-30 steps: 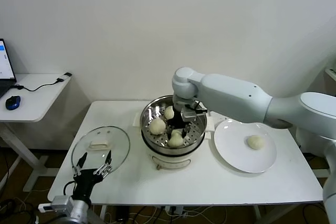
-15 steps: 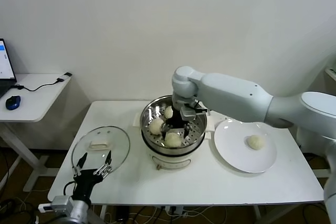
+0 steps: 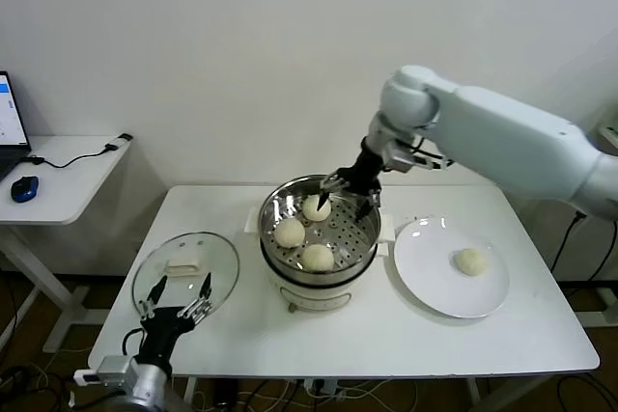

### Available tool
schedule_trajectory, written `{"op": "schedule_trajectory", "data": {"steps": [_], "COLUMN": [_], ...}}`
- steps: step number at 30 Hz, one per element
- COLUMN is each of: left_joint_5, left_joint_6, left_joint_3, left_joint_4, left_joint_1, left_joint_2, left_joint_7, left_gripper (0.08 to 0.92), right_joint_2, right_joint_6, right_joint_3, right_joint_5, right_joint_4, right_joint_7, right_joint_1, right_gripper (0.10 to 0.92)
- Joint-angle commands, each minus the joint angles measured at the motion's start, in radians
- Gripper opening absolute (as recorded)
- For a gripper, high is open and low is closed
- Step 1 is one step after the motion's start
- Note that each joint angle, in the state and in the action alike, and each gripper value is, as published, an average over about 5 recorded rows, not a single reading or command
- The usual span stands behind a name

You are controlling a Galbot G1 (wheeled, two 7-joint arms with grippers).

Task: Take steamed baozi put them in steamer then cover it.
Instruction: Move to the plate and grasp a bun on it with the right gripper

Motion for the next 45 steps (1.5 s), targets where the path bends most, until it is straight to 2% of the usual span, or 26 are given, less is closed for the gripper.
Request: {"op": "schedule_trajectory", "data": {"steps": [1, 12, 18, 28, 34, 45], "left_joint_5": [-0.006, -0.029, -0.027, -0.021, -0.023, -0.024], "left_joint_6": [0.01, 0.005, 0.005, 0.005, 0.006, 0.006], "left_joint_3": [0.02, 0.034, 0.035, 0.031, 0.018, 0.012], "left_joint_4": [0.002, 0.017, 0.03, 0.028, 0.039, 0.051], "left_joint_1": [-0.003, -0.003, -0.004, 0.01, 0.006, 0.002], "left_joint_2": [0.008, 0.013, 0.016, 0.014, 0.014, 0.018], "left_joint_7": [0.002, 0.005, 0.005, 0.004, 0.003, 0.005], "left_gripper": [0.823, 0.823, 0.823, 0.823, 0.823, 0.823], "right_joint_2": [-0.271, -0.343, -0.285, -0.09, -0.032, 0.023], "right_joint_6": [-1.096, -1.109, -0.992, -0.737, -0.705, -0.684], "right_joint_3": [0.251, 0.45, 0.527, 0.619, 0.617, 0.639], "right_joint_5": [0.015, -0.163, -0.332, -0.604, -0.663, -0.739], "right_joint_4": [0.009, -0.061, -0.163, -0.427, -0.481, -0.546], "right_joint_7": [-0.048, -0.09, -0.087, -0.133, -0.176, -0.072], "right_joint_1": [-0.139, -0.427, -0.545, -0.584, -0.6, -0.623], "right_gripper": [0.823, 0.823, 0.823, 0.823, 0.823, 0.823]}}
